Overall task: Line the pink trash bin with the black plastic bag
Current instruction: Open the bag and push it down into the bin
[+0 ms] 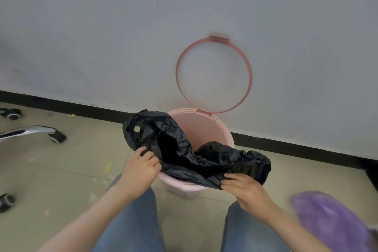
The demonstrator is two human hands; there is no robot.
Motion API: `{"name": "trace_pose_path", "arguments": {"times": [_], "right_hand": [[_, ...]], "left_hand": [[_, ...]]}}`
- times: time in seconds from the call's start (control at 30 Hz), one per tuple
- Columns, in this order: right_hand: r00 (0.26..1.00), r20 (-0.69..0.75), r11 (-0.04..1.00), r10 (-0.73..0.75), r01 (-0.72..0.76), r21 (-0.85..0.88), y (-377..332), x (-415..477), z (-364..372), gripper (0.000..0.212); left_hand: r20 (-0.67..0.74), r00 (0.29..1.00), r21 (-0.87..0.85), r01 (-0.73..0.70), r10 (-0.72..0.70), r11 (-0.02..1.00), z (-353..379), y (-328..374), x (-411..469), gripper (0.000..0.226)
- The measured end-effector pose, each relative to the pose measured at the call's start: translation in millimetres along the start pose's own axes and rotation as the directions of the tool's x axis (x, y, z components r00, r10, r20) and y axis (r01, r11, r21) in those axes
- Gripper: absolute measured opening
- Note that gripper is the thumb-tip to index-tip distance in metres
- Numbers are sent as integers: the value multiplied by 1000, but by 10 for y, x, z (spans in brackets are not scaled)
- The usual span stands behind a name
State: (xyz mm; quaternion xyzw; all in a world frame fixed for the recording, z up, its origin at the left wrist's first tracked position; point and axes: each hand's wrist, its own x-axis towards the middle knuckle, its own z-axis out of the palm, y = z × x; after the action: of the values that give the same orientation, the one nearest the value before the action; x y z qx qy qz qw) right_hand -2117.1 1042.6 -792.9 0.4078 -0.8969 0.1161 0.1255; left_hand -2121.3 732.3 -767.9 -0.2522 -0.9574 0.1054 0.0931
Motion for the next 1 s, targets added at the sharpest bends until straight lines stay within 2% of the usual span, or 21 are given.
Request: {"name": "trace_pose_path", "arguments": {"times": [0.1,0.17,0.2,0.27,0.33,0.4,0.5,0.57,0.6,0.63,0.7,0.73,0.8,0.9,0.93,1.0], "right_hand": [[996,-91,997,-7,0,-83,58,-57,19,20],[996,-89,983,-17,1,-184,69,-82,53,16],[997,-72,975,-9,-8,-224,58,-83,82,18],[998,39,959,55,-42,-279,10,-94,139,39],[989,93,950,113,-80,-301,-14,-106,177,41],[982,109,948,156,-118,-295,10,-105,171,40],[978,120,945,173,-130,-300,34,-146,186,40],[973,133,945,187,-140,-296,30,-168,198,40],[969,143,944,203,-154,-291,26,-178,196,39],[961,158,941,228,-176,-288,20,-180,180,37],[960,122,941,254,-216,-260,12,-193,154,24],[962,89,944,259,-233,-233,15,-207,150,18],[976,9,952,220,-212,-219,20,-233,164,25],[984,-129,942,122,-156,-299,28,-147,197,33],[979,-143,925,148,-188,-330,53,-80,201,38],[940,-103,864,325,-339,-371,142,113,154,41]], "left_hand": [[72,985,-58,-154,158,986,115,21,-173,32],[152,968,-91,-188,200,978,214,136,-347,36],[189,959,-106,-194,211,975,263,192,-409,38],[238,954,-123,-154,180,980,325,285,-442,39],[243,963,-112,-93,118,989,332,326,-411,39],[187,979,-118,-62,84,991,256,355,-349,37],[-82,996,-228,28,-48,973,156,435,-170,44],[-148,982,-246,83,-122,966,78,487,-12,38],[-102,987,-226,99,-124,969,59,501,50,32],[-31,993,-182,107,-114,978,71,512,88,36],[166,982,-130,117,-95,985,150,523,115,59],[217,972,-123,123,-95,985,204,530,107,63],[304,946,-120,151,-108,981,254,539,102,61],[356,925,-116,180,-129,977,297,553,116,63],[362,923,-107,183,-133,977,303,556,118,62],[359,925,-109,172,-123,979,333,554,122,60]]}}
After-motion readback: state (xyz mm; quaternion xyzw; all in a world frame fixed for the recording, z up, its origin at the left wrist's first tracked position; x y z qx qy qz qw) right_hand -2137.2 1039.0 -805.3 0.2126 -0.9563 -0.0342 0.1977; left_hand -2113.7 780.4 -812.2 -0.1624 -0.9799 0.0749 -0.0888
